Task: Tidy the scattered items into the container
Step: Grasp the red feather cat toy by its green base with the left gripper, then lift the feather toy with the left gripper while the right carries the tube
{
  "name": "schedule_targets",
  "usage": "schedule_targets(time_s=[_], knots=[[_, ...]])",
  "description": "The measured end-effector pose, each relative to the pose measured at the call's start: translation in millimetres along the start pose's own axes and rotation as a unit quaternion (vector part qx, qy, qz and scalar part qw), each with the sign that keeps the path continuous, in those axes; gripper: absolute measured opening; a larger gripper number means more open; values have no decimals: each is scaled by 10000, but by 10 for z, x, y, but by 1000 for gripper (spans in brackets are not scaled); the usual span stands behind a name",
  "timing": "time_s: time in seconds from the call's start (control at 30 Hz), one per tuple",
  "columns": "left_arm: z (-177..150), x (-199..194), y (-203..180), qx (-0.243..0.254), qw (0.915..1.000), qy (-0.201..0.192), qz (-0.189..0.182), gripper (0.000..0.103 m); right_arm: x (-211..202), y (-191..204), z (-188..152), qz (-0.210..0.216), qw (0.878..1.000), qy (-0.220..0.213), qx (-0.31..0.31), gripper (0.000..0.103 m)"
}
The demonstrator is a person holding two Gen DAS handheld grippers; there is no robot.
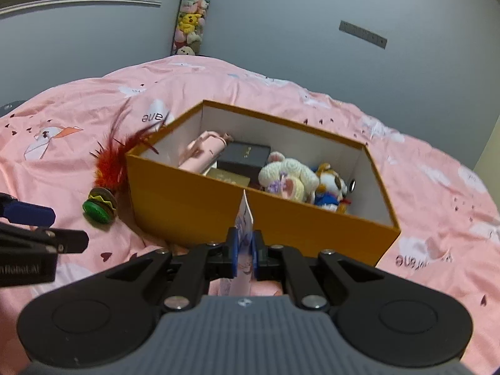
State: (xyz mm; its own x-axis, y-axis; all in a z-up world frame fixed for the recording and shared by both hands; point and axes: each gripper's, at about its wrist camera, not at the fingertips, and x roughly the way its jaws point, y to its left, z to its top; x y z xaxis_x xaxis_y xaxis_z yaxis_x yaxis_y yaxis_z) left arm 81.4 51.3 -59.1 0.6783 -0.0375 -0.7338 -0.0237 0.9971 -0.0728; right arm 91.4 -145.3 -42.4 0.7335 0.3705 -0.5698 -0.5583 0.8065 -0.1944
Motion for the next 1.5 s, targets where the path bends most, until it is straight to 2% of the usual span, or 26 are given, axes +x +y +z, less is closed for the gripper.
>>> schedule_targets(time_s=[0.27,0.43,0.7,0.9,1.07,1.13,1.17,1.23,1.3,1.37,1.5], knots=[[132,128,95,-176,9998,40,62,53,61,11,20,280,9994,-157,87,9],[231,262,223,-389,9991,140,-24,53,208,-41,-27,340,9992,102,188,9],[388,514,360,-668,9975,229,-86,53,284,-104,-84,509,9981,156,307,9],[533,742,551,-1223,9912,477,-174,53,295,-115,-102,560,9979,145,302,9],[634,990,646,-1291,9878,864,-138,53,300,-109,-121,582,9979,120,258,10],[642,1069,663,-1328,9862,978,-155,50,310,-116,-123,593,9978,122,269,10],[646,1104,667,-1337,9855,1027,-170,40,312,-117,-123,596,9978,123,274,10],[641,1167,672,-1344,9843,1119,-231,35,316,-117,-121,604,9977,123,278,10],[627,1194,687,-1407,9832,1135,-245,25,316,-118,-122,611,9977,123,272,10],[620,1178,695,-1417,9832,1111,-292,20,313,-117,-124,613,9977,123,263,10],[612,1039,676,-1350,9864,878,-335,16,303,-131,-118,611,9977,131,280,10]])
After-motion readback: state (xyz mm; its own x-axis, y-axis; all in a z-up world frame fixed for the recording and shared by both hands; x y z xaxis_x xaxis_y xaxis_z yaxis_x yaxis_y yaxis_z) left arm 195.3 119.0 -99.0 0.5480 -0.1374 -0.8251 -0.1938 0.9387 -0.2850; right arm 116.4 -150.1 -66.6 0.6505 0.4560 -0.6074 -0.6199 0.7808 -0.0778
